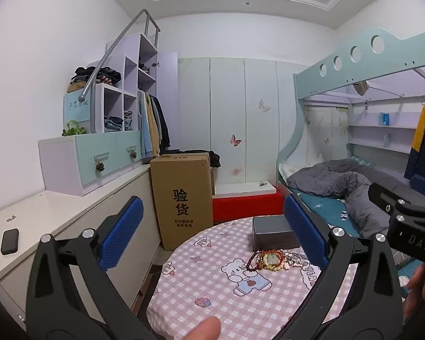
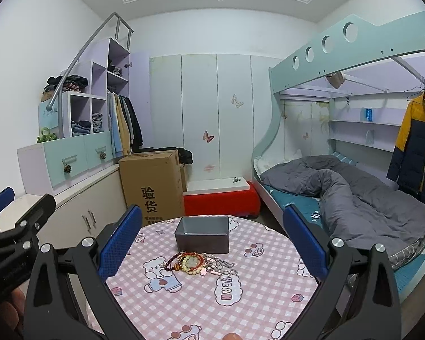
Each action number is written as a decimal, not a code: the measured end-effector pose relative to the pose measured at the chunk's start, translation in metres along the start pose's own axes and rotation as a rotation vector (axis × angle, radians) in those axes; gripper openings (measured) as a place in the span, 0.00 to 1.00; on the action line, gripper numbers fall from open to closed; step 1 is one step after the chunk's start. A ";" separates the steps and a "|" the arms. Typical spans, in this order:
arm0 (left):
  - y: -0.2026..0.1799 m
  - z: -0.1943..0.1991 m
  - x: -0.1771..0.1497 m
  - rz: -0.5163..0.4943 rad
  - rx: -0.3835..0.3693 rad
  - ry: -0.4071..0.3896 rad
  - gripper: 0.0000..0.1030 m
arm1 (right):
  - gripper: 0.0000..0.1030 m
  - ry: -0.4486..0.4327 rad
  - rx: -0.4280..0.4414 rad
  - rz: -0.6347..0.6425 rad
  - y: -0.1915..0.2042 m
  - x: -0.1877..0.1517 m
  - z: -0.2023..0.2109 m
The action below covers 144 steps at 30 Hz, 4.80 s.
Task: Organize jewelry
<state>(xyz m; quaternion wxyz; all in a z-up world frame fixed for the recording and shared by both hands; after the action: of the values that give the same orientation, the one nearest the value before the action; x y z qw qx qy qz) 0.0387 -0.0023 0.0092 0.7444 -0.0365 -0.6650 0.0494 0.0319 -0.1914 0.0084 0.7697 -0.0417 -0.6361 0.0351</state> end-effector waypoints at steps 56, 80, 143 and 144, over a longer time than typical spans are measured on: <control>-0.031 -0.311 -0.216 -0.321 -0.082 0.713 0.92 | 0.93 0.633 0.125 -0.020 -0.042 -0.166 -0.233; -0.043 -0.307 -0.208 -0.153 -0.352 0.809 0.07 | 0.12 0.660 0.462 0.166 0.022 -0.174 -0.283; -0.057 -0.272 -0.054 -0.016 -0.480 0.524 0.07 | 0.15 0.289 0.557 0.064 -0.034 -0.017 -0.243; -0.058 -0.273 -0.050 -0.015 -0.483 0.518 0.07 | 0.15 0.267 0.552 0.070 -0.035 -0.006 -0.243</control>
<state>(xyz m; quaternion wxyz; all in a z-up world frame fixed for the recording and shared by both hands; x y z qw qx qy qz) 0.3056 -0.0632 -0.0642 0.8585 -0.2180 -0.4468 -0.1256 0.2700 -0.2314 -0.0390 0.8270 0.1429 -0.4940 0.2273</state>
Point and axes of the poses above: each gripper's, at about its wrist camera, not at the fingertips, and z roughly against the way its jaws point, y to its left, x to its top, the point moved 5 cm from there along -z, roughly the way its jaws point, and after that the axes turned 10 degrees about z, right-handed, at the moved point
